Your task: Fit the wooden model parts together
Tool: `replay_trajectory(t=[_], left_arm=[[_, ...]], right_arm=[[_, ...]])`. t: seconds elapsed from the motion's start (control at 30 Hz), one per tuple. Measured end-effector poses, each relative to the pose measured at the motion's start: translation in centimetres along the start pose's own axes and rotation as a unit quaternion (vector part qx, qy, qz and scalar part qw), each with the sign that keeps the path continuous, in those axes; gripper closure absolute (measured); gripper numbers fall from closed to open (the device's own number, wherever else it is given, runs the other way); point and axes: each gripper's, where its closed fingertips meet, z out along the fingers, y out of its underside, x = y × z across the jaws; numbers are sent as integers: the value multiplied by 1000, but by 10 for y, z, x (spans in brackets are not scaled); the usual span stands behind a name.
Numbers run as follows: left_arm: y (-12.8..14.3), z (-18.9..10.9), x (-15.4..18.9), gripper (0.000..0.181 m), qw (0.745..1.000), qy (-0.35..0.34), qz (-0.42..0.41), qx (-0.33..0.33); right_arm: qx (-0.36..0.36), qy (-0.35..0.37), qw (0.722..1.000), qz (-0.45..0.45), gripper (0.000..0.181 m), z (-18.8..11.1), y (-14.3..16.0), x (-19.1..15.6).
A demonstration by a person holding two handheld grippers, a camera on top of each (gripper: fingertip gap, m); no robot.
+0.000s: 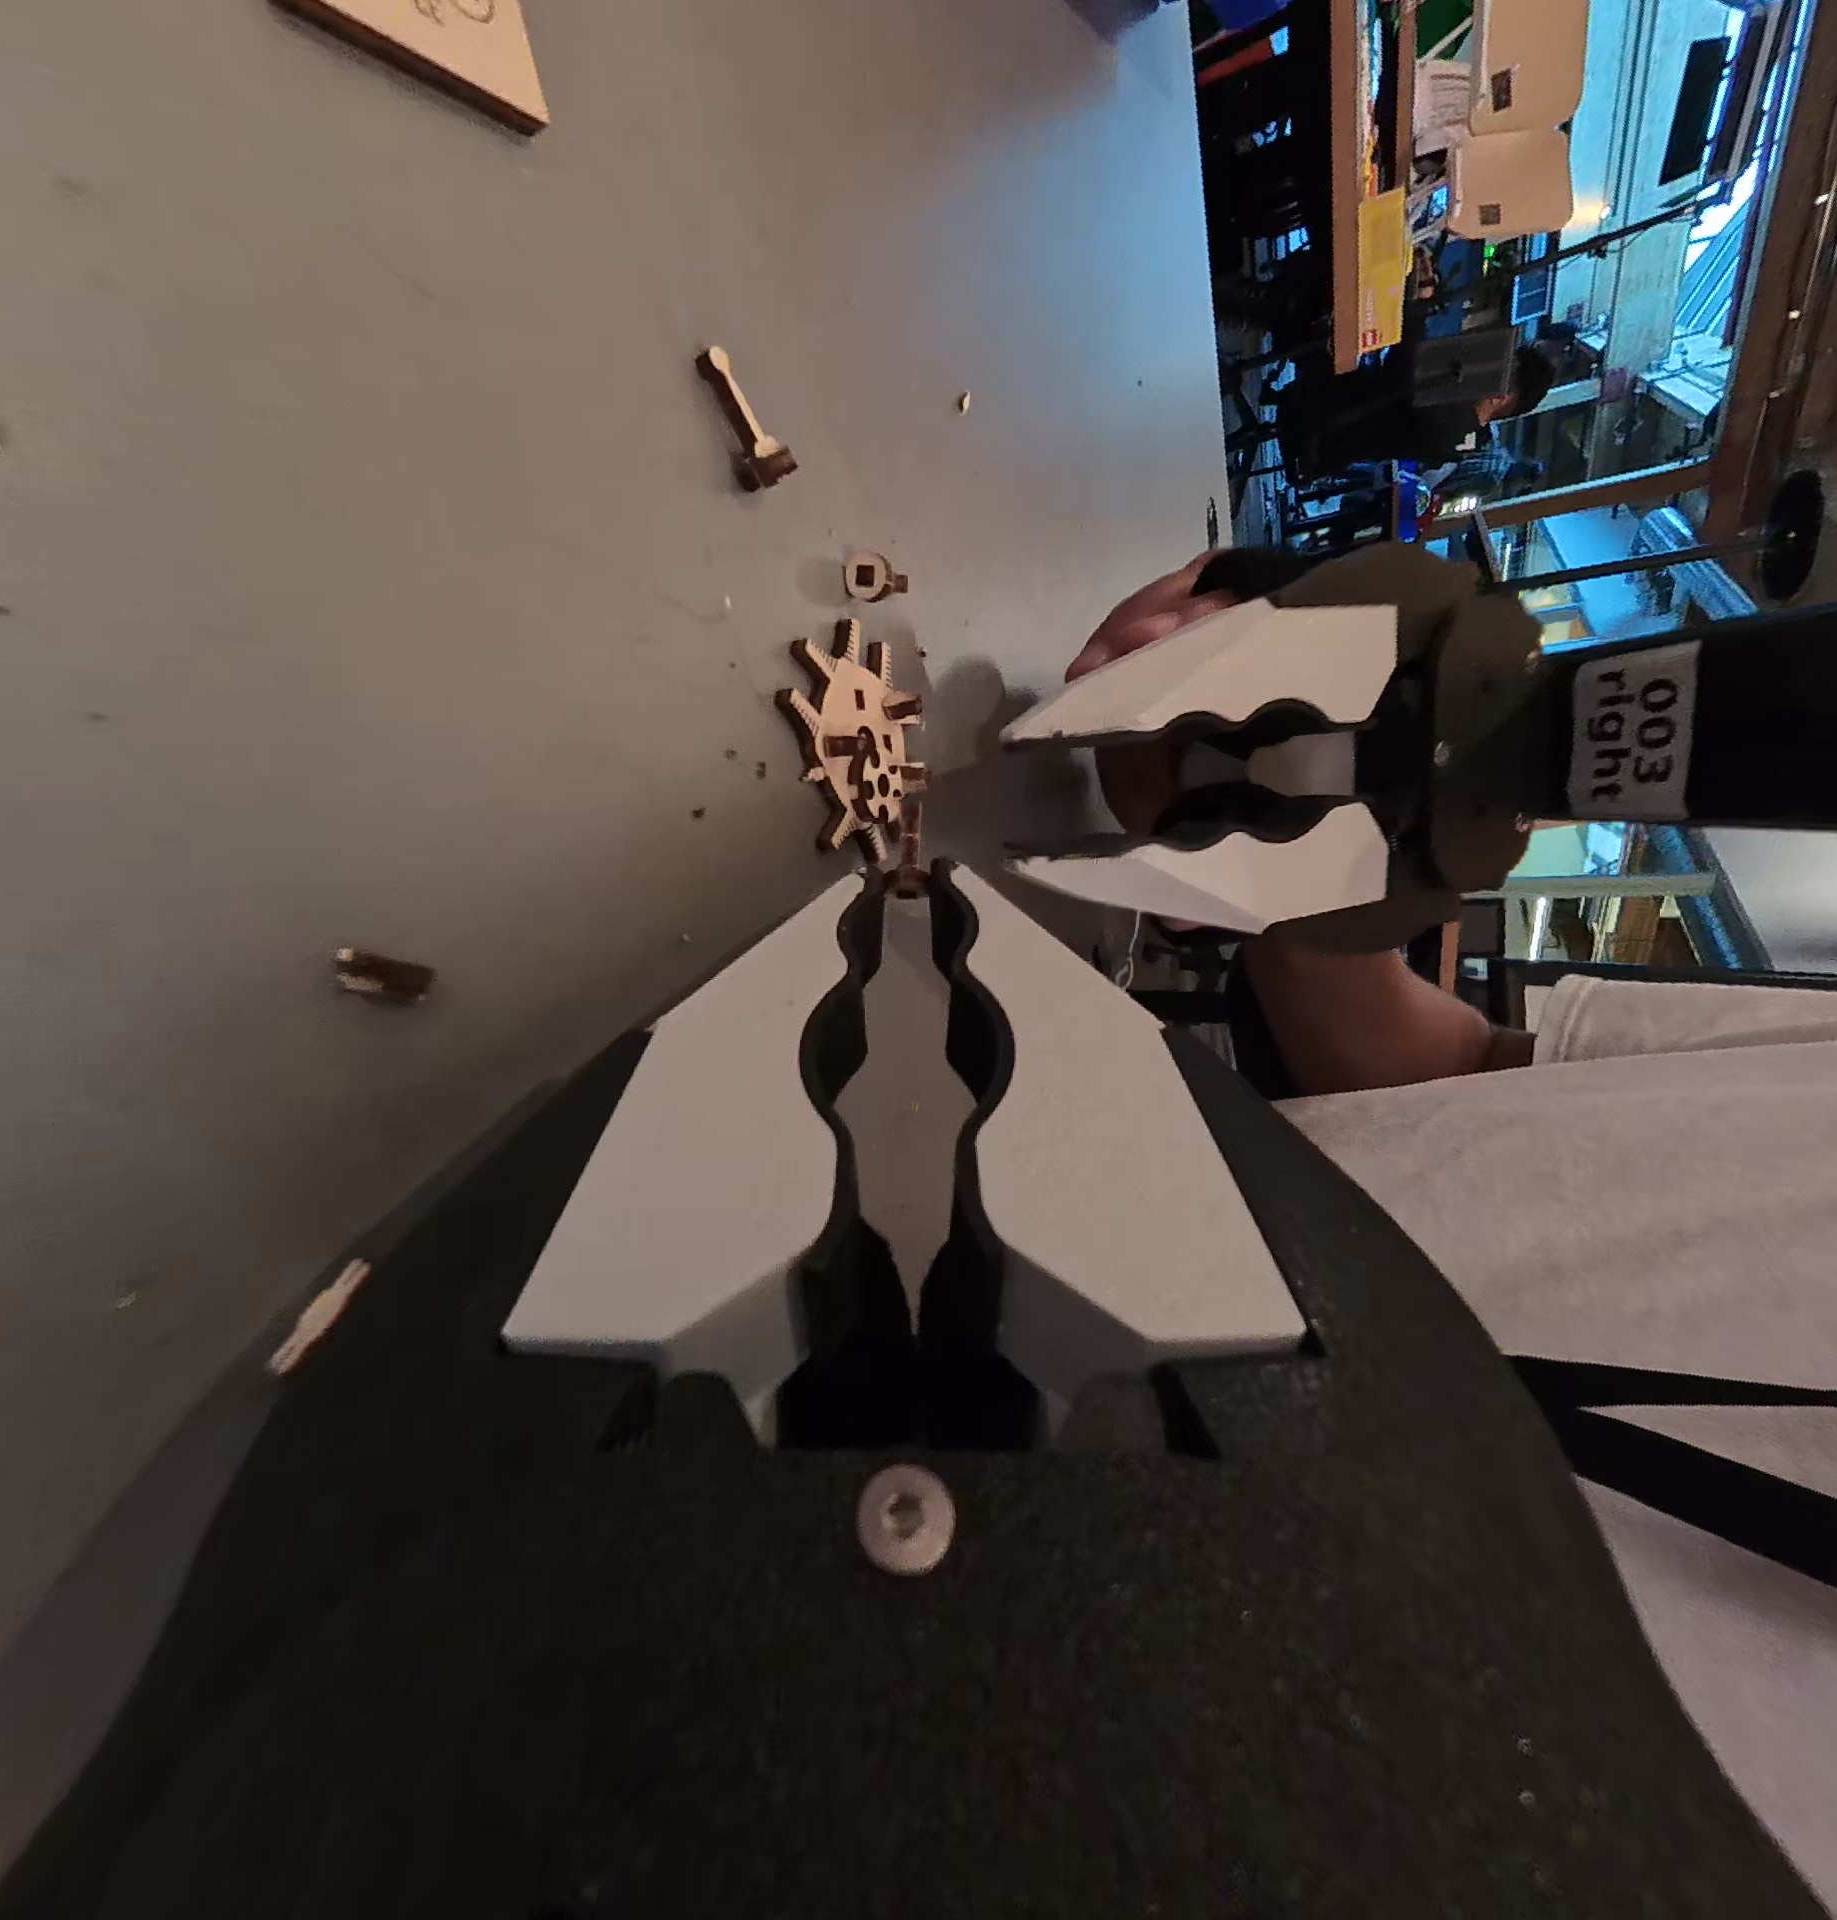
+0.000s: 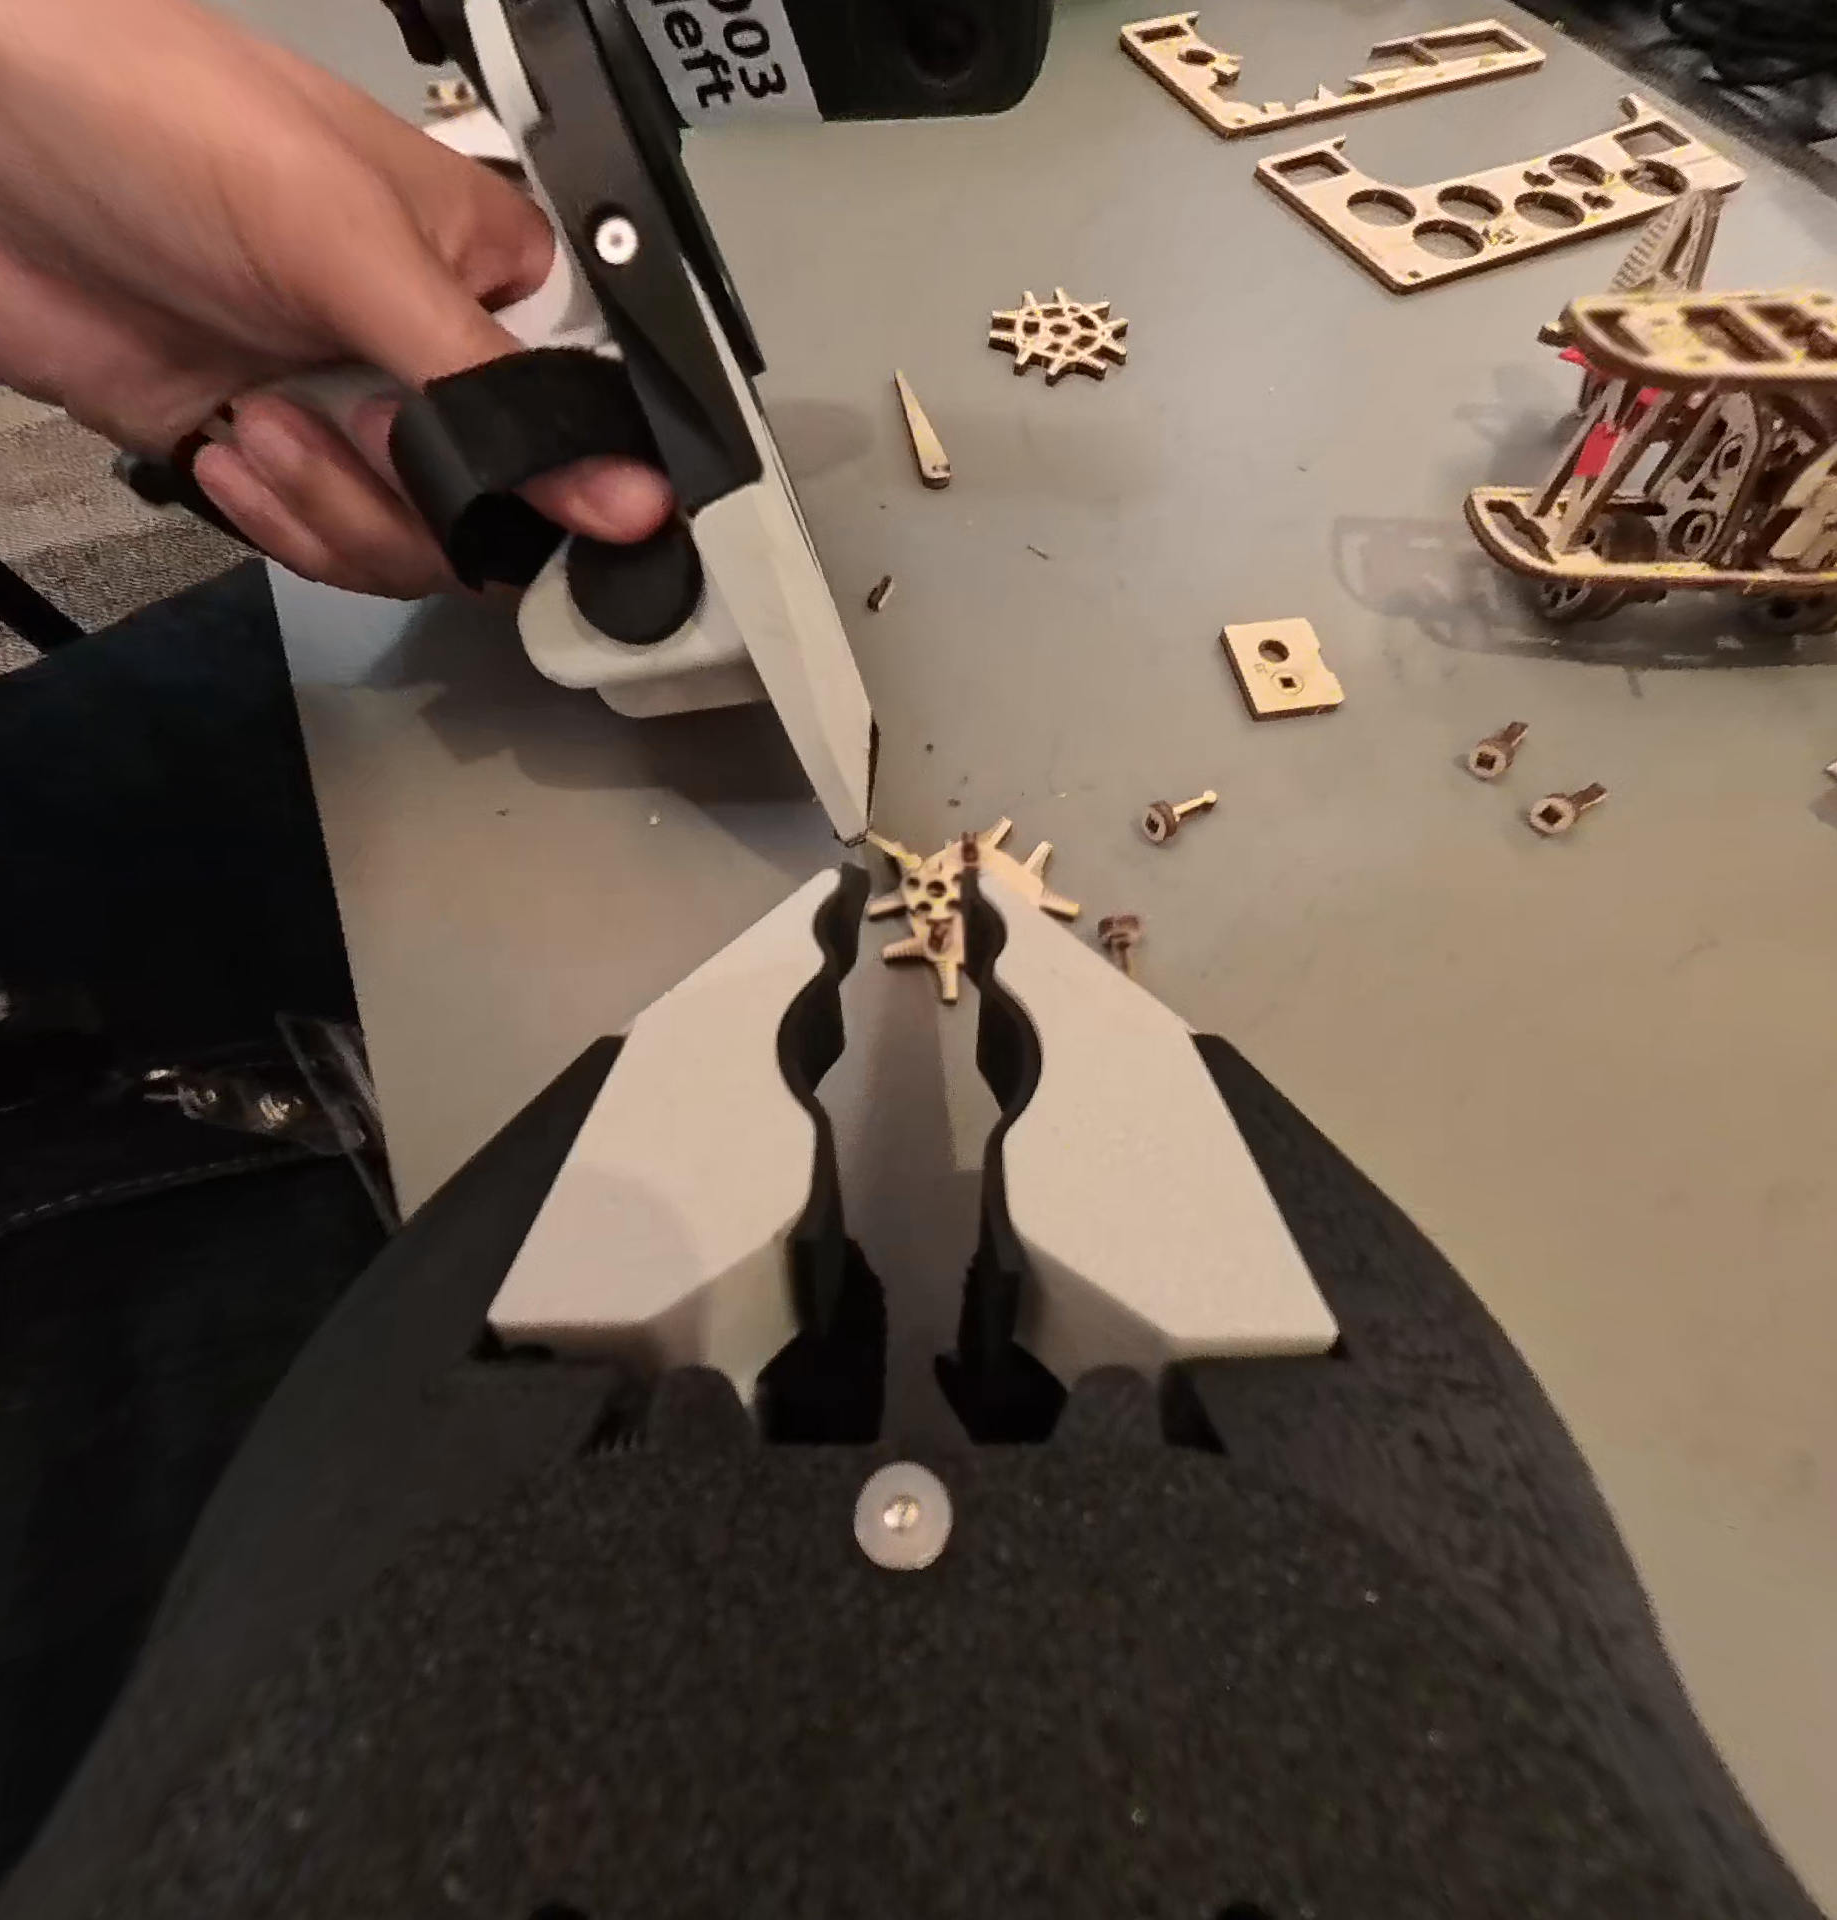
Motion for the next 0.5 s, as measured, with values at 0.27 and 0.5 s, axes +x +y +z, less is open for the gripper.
replay_trajectory(t=[0.27,0.5], left_arm=[[0,-20,-12,175,998,-41,53,-3],[6,-23,-11,175,997,-32,68,-13]], right_arm=[[-38,-9,999,-14,165,17,4,5],[-75,10,996,-49,165,23,11,5]])
